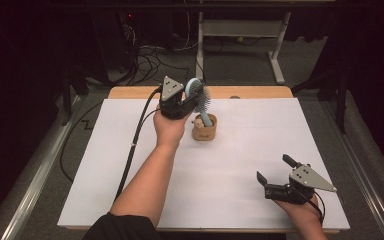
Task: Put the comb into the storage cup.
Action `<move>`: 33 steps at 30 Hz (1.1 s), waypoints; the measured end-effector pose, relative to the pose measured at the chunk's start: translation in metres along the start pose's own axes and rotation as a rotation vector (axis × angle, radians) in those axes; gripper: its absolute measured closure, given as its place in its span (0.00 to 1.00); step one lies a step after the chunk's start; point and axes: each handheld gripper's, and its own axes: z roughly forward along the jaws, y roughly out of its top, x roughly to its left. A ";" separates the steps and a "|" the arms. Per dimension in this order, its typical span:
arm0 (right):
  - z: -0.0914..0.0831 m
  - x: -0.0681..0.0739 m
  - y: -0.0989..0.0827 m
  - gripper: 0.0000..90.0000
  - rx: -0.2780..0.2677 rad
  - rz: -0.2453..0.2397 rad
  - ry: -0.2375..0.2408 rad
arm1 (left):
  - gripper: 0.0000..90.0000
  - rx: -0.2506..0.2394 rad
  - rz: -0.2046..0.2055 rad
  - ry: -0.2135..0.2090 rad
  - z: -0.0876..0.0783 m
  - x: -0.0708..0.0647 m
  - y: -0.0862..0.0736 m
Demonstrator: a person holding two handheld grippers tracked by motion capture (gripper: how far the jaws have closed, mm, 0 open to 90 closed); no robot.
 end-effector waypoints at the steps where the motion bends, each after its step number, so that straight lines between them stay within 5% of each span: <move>1: 0.000 0.000 0.000 0.00 0.000 0.000 0.000 | 0.64 0.000 0.001 0.001 0.000 0.000 0.000; 33: 0.000 -0.001 0.000 0.00 0.000 0.002 0.001 | 0.63 0.018 -0.035 0.008 0.010 0.003 -0.017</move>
